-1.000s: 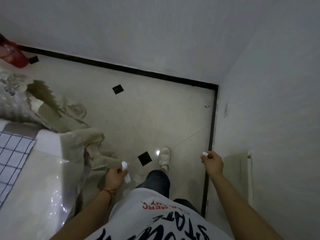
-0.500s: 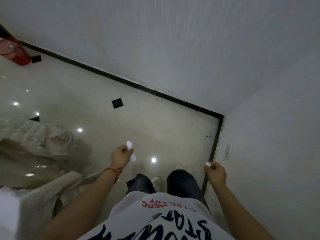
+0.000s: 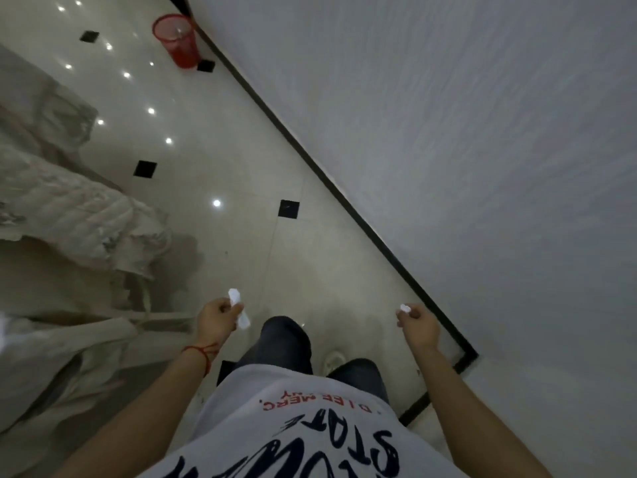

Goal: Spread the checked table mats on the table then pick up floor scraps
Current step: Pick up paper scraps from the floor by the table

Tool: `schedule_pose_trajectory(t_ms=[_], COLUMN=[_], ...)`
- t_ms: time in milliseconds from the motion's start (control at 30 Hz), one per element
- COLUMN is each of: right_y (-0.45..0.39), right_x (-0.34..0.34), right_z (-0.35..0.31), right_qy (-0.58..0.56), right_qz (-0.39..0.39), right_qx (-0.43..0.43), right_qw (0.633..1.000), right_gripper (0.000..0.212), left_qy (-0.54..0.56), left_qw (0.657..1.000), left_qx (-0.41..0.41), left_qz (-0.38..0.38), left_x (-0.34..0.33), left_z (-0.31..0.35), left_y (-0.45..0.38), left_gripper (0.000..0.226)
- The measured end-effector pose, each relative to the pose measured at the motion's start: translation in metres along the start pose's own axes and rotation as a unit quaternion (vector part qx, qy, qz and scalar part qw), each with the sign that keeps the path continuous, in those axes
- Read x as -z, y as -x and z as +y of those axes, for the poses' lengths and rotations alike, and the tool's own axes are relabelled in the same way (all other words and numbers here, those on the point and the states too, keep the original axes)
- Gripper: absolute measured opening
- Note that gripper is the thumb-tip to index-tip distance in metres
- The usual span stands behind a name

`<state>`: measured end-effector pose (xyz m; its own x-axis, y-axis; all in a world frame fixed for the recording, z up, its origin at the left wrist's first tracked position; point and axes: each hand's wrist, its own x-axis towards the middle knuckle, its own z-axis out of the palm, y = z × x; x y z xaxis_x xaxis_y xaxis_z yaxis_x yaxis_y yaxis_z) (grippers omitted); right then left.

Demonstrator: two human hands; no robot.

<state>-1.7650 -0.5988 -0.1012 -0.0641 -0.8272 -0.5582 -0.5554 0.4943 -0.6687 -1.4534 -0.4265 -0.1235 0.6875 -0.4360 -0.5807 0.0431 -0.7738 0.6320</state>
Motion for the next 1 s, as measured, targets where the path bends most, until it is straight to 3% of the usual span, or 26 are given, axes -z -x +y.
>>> schedule_pose_trajectory(t_ms=[133,333,467,800,1000], right_y=[-0.041,-0.105,-0.135,-0.212,-0.292], right_x=[-0.040,-0.129,-0.185,-0.273,-0.337], right_z=[-0.065,-0.158,-0.222,-0.364,-0.468], right_qy=[0.031,0.077,0.091,0.137,0.156], right_qz=[-0.052,-0.096,-0.094,-0.106,-0.128], right_qx=[0.038,0.074,0.067,0.073,0.101], right_qw=[0.997,0.990,0.989,0.982,0.974], right_gripper=[0.015,0.001,0.014,0.014,0.013], left_qy=[0.051,0.119,0.136,0.144,0.153], left_qw=[0.996,0.980,0.977,0.980,0.976], left_qx=[0.053,0.128,0.124,0.052,0.069], left_qz=[0.040,0.092,0.104,0.124,0.142], left_x=[0.009,0.047,0.088,0.170,0.194], left_z=[0.002,0.023,0.062,0.202,0.259], left_y=[-0.022,-0.103,-0.167,-0.344,-0.453], left_gripper=[0.025,0.026,0.031,0.037,0.029])
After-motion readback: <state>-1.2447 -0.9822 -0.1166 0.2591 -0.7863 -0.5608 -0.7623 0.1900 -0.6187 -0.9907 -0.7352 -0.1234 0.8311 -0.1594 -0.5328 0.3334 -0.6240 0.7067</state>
